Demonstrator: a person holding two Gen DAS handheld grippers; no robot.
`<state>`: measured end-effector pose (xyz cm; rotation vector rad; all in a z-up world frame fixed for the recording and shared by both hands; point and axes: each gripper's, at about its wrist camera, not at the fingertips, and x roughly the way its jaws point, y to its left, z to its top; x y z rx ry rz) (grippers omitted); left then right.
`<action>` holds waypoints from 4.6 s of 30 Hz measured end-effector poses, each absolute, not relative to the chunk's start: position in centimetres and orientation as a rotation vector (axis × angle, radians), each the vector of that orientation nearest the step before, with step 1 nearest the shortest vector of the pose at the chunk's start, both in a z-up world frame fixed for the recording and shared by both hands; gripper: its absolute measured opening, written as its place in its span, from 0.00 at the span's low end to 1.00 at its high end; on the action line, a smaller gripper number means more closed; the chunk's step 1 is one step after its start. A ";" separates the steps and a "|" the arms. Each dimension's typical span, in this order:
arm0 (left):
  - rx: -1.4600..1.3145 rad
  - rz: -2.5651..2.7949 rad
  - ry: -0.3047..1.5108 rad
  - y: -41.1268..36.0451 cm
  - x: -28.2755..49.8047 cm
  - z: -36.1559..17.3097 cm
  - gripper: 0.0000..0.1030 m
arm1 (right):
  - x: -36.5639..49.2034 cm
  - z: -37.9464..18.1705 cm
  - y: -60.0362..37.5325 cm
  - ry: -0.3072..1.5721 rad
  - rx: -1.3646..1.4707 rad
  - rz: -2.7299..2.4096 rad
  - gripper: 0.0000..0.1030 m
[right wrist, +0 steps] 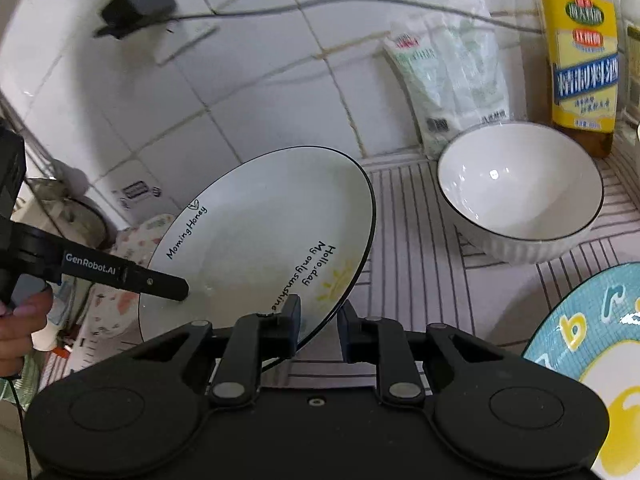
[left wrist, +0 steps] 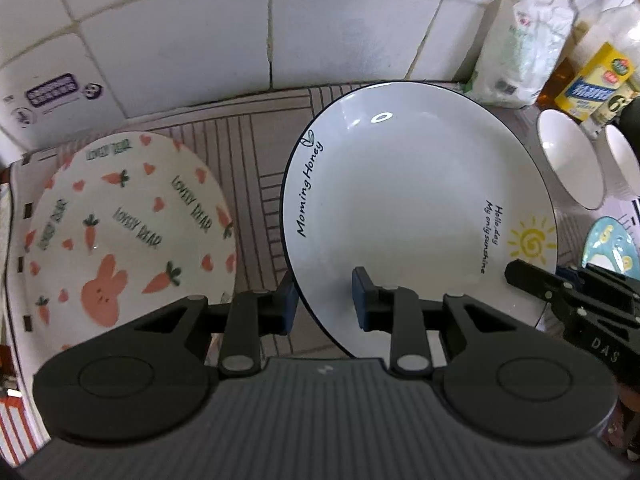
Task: Organize plates and bowls
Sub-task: 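Lift the white plate toward the rabbit plate, lower it, open both grippers, then move both grippers to the rim of the blue fried-egg plate, then grasp the rim of the blue fried-egg plate with both grippers, then lift the blue plate and lower it onto the white plate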
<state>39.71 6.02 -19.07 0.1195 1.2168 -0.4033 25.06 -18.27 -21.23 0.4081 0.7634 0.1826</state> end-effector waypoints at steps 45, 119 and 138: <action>0.314 -0.453 1.054 -1.6 23.5 -6.4 0.89 | 7.0 -4.2 -21.9 0.579 0.119 0.054 0.91; 0.117 -0.496 1.249 -13.9 20.6 -19.9 0.22 | 4.7 -22.2 -35.4 0.749 0.573 0.002 0.23; -0.032 -0.344 1.115 -5.9 16.6 -11.9 0.24 | 6.4 -14.1 -32.0 0.678 0.374 0.311 0.24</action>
